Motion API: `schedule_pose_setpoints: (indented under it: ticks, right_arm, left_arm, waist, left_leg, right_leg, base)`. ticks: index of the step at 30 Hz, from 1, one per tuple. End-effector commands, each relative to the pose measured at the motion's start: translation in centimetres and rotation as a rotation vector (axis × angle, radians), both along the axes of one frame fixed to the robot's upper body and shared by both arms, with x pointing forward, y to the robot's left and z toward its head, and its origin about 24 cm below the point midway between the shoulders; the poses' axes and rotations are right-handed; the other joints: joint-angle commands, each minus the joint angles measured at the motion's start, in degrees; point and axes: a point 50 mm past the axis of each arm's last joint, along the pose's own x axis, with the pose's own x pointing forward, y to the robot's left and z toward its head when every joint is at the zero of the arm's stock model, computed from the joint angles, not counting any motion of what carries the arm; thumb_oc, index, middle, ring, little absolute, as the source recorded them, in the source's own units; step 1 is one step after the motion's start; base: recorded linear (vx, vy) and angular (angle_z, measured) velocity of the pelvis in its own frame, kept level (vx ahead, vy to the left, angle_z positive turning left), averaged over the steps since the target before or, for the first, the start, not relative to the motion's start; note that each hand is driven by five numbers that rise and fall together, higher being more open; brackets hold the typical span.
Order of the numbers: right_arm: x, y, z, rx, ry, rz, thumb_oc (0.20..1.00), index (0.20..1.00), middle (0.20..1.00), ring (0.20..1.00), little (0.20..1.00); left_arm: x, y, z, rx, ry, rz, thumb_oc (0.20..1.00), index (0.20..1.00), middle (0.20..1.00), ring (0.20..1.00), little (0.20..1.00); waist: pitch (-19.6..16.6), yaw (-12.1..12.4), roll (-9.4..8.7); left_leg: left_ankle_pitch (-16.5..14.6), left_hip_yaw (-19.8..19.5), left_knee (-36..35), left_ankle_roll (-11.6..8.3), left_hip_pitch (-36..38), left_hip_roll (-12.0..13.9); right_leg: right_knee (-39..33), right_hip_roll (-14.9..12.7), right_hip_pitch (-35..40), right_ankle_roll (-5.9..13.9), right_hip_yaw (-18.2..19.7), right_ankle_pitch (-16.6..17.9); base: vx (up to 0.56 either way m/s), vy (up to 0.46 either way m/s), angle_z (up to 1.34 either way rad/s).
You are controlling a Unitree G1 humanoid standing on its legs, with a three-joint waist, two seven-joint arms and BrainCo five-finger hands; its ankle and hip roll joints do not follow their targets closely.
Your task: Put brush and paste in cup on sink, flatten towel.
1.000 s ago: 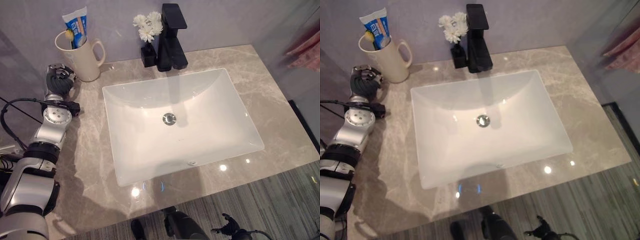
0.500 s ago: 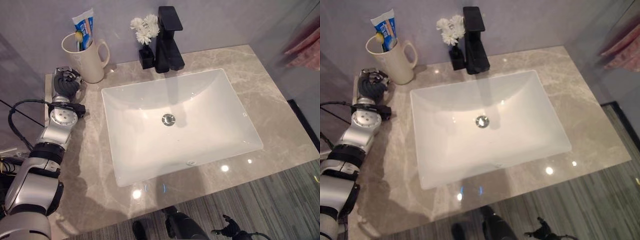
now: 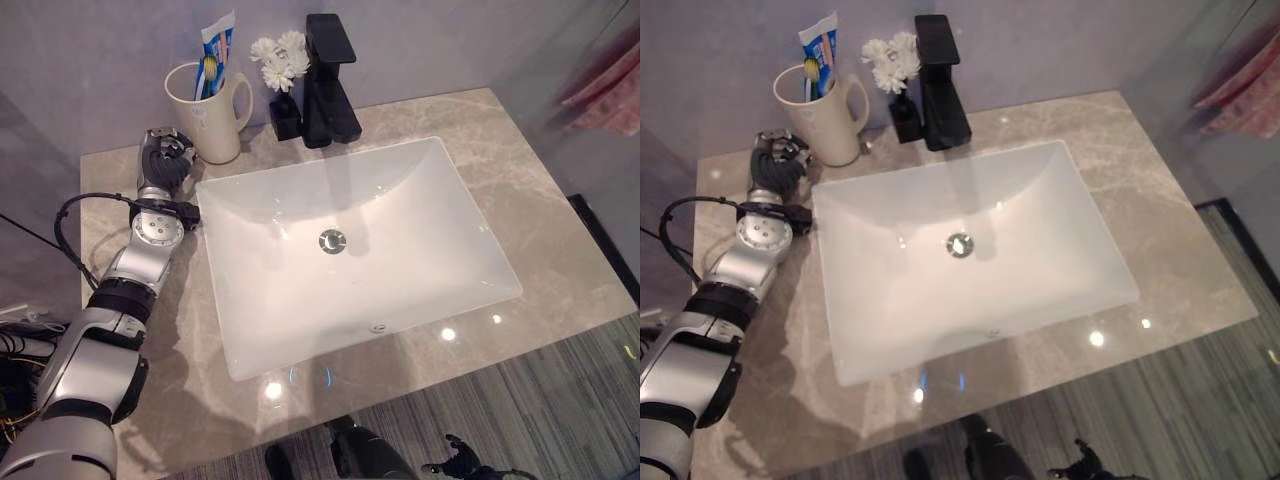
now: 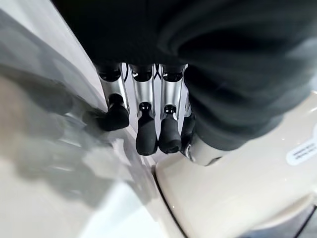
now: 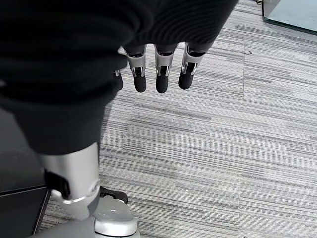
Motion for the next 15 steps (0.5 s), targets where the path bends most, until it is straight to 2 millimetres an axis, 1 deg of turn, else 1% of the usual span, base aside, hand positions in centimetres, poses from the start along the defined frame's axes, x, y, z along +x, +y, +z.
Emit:
schedule_pose_setpoints:
  ticks: [1, 3, 9, 12, 14, 15]
  right_arm:
    - [0.6, -2.1, 0.8, -0.062, -0.029, -0.029, 1.0, 1.0, 1.0, 1.0, 1.0]
    - [0.6, -2.2, 0.8, -0.064, -0.031, -0.03, 1.0, 1.0, 1.0, 1.0, 1.0]
    - [0.5, -2.3, 0.8, -0.066, -0.036, -0.037, 1.0, 1.0, 1.0, 1.0, 1.0]
    - [0.6, -2.1, 0.8, -0.07, -0.04, -0.02, 1.0, 1.0, 1.0, 1.0, 1.0]
    - [0.5, -2.0, 0.8, -0.07, -0.041, -0.022, 1.0, 1.0, 1.0, 1.0, 1.0]
    - [0.4, -1.9, 0.7, -0.069, -0.037, -0.026, 1.0, 1.0, 1.0, 1.0, 1.0]
  left_arm:
    - [0.8, -2.0, 1.7, -0.022, -0.063, -0.054, 0.2, 0.2, 0.2, 0.2, 0.2]
    - [0.8, -2.1, 1.8, -0.016, -0.066, -0.053, 0.2, 0.2, 0.2, 0.2, 0.2]
    - [0.9, -2.1, 1.3, -0.01, -0.052, -0.034, 0.2, 0.2, 0.2, 0.2, 0.2]
    - [0.9, -0.9, 1.1, 0.081, -0.033, 0.07, 0.2, 0.2, 0.2, 0.2, 0.2]
    - [0.8, -0.7, 1.0, 0.106, -0.032, 0.095, 0.2, 0.2, 0.2, 0.2, 0.2]
    - [0.6, -0.6, 0.0, 0.16, -0.015, 0.126, 0.2, 0.2, 0.2, 0.2, 0.2]
  waist:
    - [3.92, -1.83, 2.55]
    - [3.87, -1.83, 2.55]
    - [3.56, -1.63, 2.67]
    - [3.5, -1.31, 2.66]
    - [3.54, -1.19, 2.68]
    - [3.51, -0.7, 2.74]
  left_leg:
    - [3.23, -1.18, 0.29, -4.34, 5.04, 4.73]
    - [3.17, -1.18, 0.29, -4.34, 5.02, 4.73]
    - [2.96, -1.15, 0.29, -4.28, 4.86, 4.73]
    - [2.86, -1.25, 0.29, -4.25, 4.85, 4.71]
    - [2.84, -1.34, 0.29, -4.25, 4.92, 4.7]
    - [2.78, -1.74, 0.29, -4.21, 5.39, 4.65]
  right_leg:
    - [-0.05, -1.12, 1.73, 6.09, -0.97, -0.87]
    - [-0.05, -1.12, 1.69, 6.08, -1.09, -0.93]
    - [-0.05, -1.32, 1.54, 6.09, -1.44, -0.81]
    - [-0.05, -1.48, 1.64, 6.16, -1.76, -0.88]
    - [-0.05, -1.53, 1.78, 6.17, -1.96, -0.89]
    - [-0.05, -1.71, 2.43, 6.17, -2.36, -1.03]
  base:
    - [0.0, 0.0, 0.0]
    - [0.0, 0.0, 0.0]
    - [0.0, 0.0, 0.0]
    - [0.0, 0.0, 0.0]
    - [0.0, 0.0, 0.0]
    - [0.0, 0.0, 0.0]
